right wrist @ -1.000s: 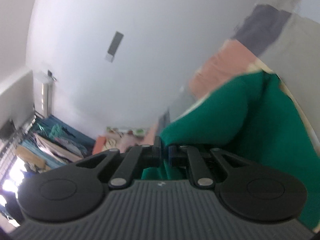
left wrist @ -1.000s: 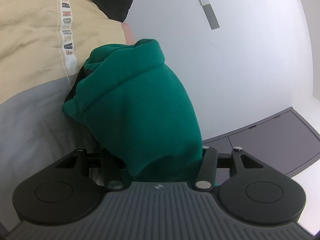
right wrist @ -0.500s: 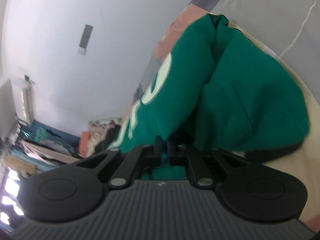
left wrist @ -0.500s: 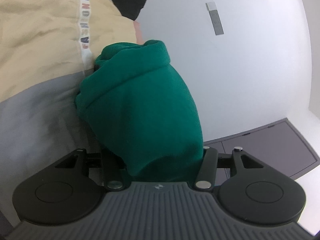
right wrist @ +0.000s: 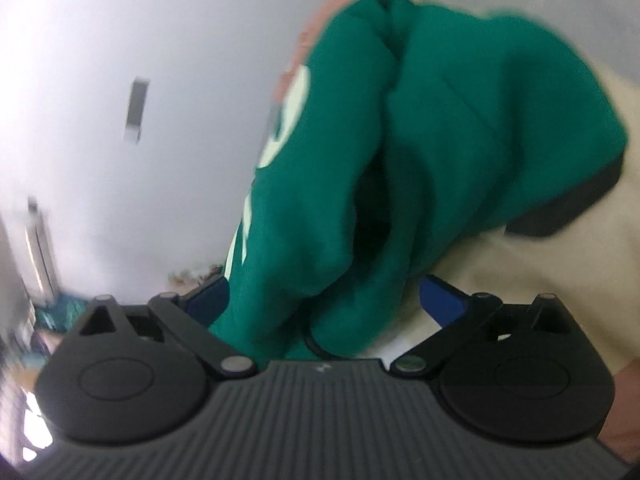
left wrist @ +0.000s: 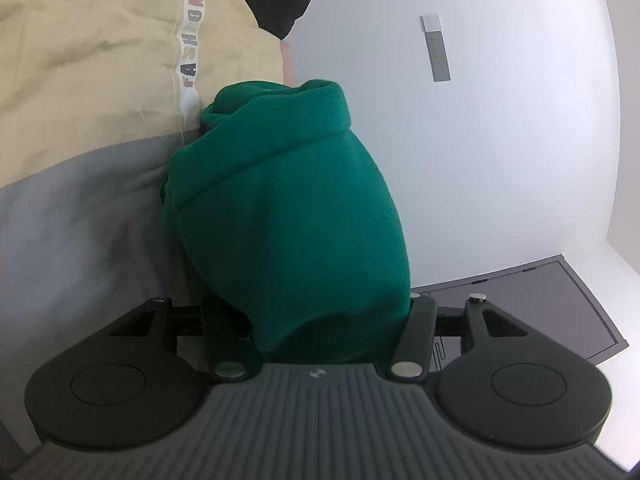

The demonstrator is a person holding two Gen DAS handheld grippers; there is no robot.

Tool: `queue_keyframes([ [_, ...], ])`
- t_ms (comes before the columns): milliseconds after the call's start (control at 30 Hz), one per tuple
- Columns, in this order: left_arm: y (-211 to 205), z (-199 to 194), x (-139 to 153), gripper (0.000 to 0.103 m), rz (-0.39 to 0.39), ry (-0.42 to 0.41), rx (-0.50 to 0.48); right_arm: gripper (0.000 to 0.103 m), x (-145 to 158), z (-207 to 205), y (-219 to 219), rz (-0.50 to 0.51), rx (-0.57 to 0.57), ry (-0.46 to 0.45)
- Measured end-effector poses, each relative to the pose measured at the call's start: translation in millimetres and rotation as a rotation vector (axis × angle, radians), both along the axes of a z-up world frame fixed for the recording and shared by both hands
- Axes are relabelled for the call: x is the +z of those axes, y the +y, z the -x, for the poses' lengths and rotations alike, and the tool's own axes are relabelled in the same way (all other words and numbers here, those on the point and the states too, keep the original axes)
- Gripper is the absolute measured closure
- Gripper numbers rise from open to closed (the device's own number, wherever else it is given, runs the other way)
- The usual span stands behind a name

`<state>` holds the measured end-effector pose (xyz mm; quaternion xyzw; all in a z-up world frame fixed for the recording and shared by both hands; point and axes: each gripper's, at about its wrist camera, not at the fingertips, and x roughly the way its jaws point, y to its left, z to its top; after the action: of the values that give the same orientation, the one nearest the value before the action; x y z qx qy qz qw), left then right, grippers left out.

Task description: Fold large clothes

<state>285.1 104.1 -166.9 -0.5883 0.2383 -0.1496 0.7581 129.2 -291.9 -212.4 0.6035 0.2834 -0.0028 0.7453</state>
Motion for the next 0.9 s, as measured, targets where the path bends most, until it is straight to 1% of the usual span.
queue_keyframes([
  [100, 0.4, -0.3, -0.9, 0.046, 0.009, 0.001, 0.000, 0.000, -8.3, -13.8, -2.8, -0.011, -0.110, 0.041],
  [167, 0.4, -0.6, -1.1, 0.046, 0.008, 0.001, -0.004, 0.000, -13.3, -23.1, -5.3, -0.006, -0.159, 0.079],
  [200, 0.4, -0.7, -0.9, 0.045, 0.006, 0.001, -0.005, 0.000, -17.4, -27.8, -5.9, -0.027, -0.185, 0.087],
  [367, -3.1, -2.2, -0.5, 0.045, -0.001, -0.004, -0.011, 0.000, -28.3, -59.6, -5.3, 0.000, -0.207, 0.099],
  [433, -4.8, -2.7, 0.6, 0.045, -0.014, -0.009, -0.010, 0.000, -32.2, -70.8, -7.3, -0.009, -0.194, 0.080],
  [467, -5.7, -3.3, 1.8, 0.045, -0.014, -0.008, -0.008, 0.000, -31.8, -77.0, -8.9, -0.004, -0.169, 0.056],
  [500, -5.8, -4.2, 2.0, 0.046, -0.012, -0.006, -0.010, 0.010, -31.1, -80.8, -10.0, 0.002, -0.144, 0.028],
  [533, -6.5, -5.2, 2.6, 0.046, -0.013, -0.006, -0.013, 0.023, -30.0, -82.9, -12.4, 0.010, -0.122, 0.001],
  [567, -7.8, -5.5, 3.8, 0.046, -0.023, -0.009, -0.013, 0.043, -27.1, -84.3, -14.9, 0.034, -0.098, -0.008],
  [600, -9.0, -5.2, 5.1, 0.047, -0.033, -0.013, -0.012, 0.052, -23.9, -84.7, -16.6, 0.055, -0.076, -0.025],
  [700, -9.7, -4.6, 7.9, 0.049, -0.032, -0.015, -0.013, 0.063, -10.6, -80.6, -22.2, 0.103, -0.024, -0.085],
  [767, -7.9, -4.2, 10.5, 0.050, -0.016, -0.008, -0.013, 0.065, 1.5, -74.9, -24.5, 0.125, 0.000, -0.132],
  [833, -7.5, -2.4, 17.6, 0.052, -0.026, -0.015, -0.014, 0.067, 13.4, -70.7, -26.4, 0.150, 0.025, -0.173],
  [900, -7.3, 0.4, 22.8, 0.052, -0.006, -0.022, -0.018, 0.067, 24.3, -66.1, -29.7, 0.159, 0.045, -0.203],
])
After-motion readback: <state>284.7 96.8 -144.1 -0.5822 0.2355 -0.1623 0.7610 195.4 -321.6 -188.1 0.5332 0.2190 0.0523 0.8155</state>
